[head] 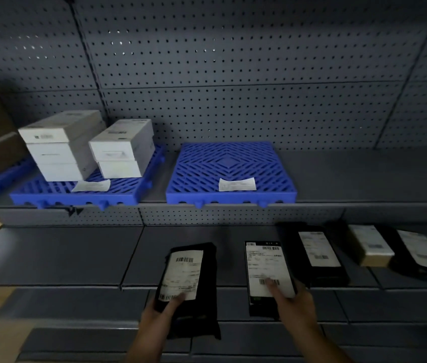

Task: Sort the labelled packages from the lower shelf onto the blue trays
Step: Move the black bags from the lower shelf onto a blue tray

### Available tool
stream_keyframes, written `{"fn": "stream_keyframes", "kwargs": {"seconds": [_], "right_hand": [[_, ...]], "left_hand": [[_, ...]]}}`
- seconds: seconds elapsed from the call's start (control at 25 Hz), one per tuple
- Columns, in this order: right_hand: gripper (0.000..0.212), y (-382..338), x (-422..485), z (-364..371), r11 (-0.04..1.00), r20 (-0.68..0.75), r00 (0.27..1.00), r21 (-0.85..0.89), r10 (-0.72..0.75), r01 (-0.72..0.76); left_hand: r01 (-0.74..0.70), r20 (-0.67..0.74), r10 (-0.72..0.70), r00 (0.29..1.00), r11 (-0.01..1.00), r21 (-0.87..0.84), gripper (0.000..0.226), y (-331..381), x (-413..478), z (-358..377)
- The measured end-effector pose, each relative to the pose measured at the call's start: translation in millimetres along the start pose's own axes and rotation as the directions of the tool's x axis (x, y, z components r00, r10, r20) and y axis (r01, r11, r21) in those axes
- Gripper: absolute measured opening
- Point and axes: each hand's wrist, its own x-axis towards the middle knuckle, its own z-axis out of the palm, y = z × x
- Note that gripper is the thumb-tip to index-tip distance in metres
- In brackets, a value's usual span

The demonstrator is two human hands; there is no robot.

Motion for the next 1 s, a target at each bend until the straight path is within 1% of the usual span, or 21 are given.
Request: {"fn": "stream_keyframes", "kwargs": {"seconds": [0.16,0.32,0.44,0.52,0.56,0.64,0.72,0.8,0.84,0.96,1.0], "right_hand": [[0.058,3,-8,-32,1.0,0.022,1.0,-0.009,-0.006,0.007],[0.054,-5,-20,-68,0.999,-0.041,0.999,0.036,0.037,-0.035],[0.057,-20,-26,-110,0.993,-0.183,0.977,0.06,0.11,-0.101],[0.062,-33,-29,-146,0.99,-0.326,0.935,0.054,0.138,-0.128],[0.063,-42,-30,-165,0.991,-0.397,0.908,0.059,0.133,-0.119],[0.062,-64,-26,-201,0.996,-0.506,0.859,0.064,0.083,-0.059],[0.063,-91,-20,-227,0.999,-0.564,0.826,0.038,-0.007,0.034],[0.062,-123,-12,-237,0.99,-0.55,0.828,0.016,-0.109,0.141],[0.061,-141,-7,-235,0.982,-0.516,0.843,0.021,-0.15,0.187],[0.058,-194,7,-205,0.952,-0.382,0.892,0.088,-0.24,0.294],[0.057,-210,12,-190,0.938,-0.344,0.9,0.119,-0.269,0.326]], "left_hand": [[0.007,0.032,-0.006,0.999,1.0,-0.025,0.044,-5,-31,14],[-0.018,0.175,0.015,0.984,1.0,0.014,0.039,1,-64,40],[-0.037,0.336,0.014,0.942,0.997,0.063,0.041,8,-85,79],[-0.059,0.419,0.011,0.908,0.993,0.102,0.031,19,-103,111],[-0.09,0.469,0.024,0.883,0.989,0.119,0.026,26,-111,128],[-0.184,0.57,0.094,0.817,0.977,0.103,0.02,47,-126,157],[-0.263,0.63,0.175,0.757,0.964,0.048,0.025,80,-139,178],[-0.302,0.632,0.25,0.734,0.953,-0.026,0.039,123,-146,190],[-0.324,0.615,0.292,0.732,0.944,-0.062,0.041,146,-145,191],[-0.378,0.547,0.384,0.744,0.917,-0.13,0.036,215,-137,177],[-0.378,0.528,0.396,0.751,0.914,-0.149,0.041,235,-129,170]]}}
